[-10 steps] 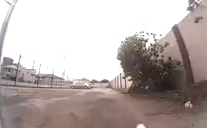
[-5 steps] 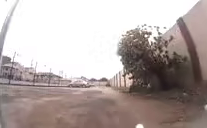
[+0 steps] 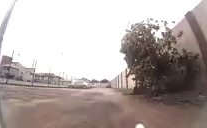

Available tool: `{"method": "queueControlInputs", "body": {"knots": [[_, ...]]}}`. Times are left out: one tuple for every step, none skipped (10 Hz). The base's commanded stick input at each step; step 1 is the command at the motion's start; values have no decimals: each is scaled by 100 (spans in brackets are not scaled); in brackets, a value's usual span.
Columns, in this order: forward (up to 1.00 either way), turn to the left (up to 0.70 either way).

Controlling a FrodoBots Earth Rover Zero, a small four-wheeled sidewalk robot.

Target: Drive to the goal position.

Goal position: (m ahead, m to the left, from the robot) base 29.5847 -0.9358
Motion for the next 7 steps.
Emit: {"method": "queueControlInputs", "body": {"knots": [[100,0],[100,0],[100,0],[100,0],[100,0],[100,0],[100,0]]}}
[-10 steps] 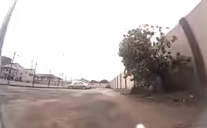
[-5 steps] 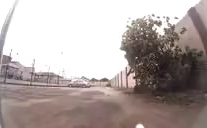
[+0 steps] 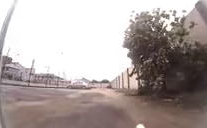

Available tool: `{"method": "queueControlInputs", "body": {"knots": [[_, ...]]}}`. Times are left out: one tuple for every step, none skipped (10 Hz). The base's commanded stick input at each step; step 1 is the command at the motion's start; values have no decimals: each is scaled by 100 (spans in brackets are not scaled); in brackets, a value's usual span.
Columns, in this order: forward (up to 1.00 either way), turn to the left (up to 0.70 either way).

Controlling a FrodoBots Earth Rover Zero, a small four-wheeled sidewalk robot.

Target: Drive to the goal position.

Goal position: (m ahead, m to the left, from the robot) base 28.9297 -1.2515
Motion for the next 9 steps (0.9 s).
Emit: {"method": "queueControlInputs", "body": {"knots": [[100,0],[100,0],[100,0],[100,0],[100,0],[100,0],[100,0],[100,0],[100,0]]}}
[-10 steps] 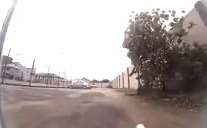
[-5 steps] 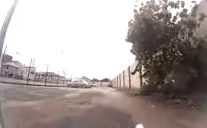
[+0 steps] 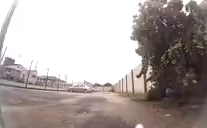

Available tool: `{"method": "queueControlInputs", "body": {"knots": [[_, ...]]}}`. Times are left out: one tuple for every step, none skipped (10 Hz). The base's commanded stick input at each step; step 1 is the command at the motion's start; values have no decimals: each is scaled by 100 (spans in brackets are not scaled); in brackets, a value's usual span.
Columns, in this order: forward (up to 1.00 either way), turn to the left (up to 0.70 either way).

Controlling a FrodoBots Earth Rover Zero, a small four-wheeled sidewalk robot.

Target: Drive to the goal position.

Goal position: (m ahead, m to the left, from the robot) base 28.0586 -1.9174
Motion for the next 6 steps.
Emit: {"method": "queueControlInputs", "body": {"knots": [[100,0],[100,0],[100,0],[100,0],[100,0],[100,0]]}}
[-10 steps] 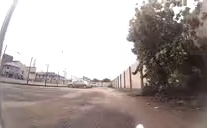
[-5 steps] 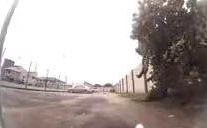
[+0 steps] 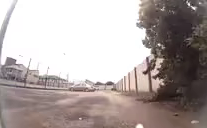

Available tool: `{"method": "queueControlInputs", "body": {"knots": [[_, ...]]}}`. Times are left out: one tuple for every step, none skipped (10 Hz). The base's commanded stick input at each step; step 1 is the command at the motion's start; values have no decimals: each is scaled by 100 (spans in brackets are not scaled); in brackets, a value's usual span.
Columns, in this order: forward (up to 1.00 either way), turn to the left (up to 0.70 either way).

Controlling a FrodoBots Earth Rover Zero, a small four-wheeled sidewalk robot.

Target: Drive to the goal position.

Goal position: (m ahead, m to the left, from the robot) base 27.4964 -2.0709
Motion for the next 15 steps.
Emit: {"method": "queueControlInputs", "body": {"knots": [[100,0],[100,0],[100,0],[100,0],[98,0],[98,0],[98,0],[98,0],[98,0],[98,0],[98,0],[96,0],[95,0],[95,0],[90,0]]}}
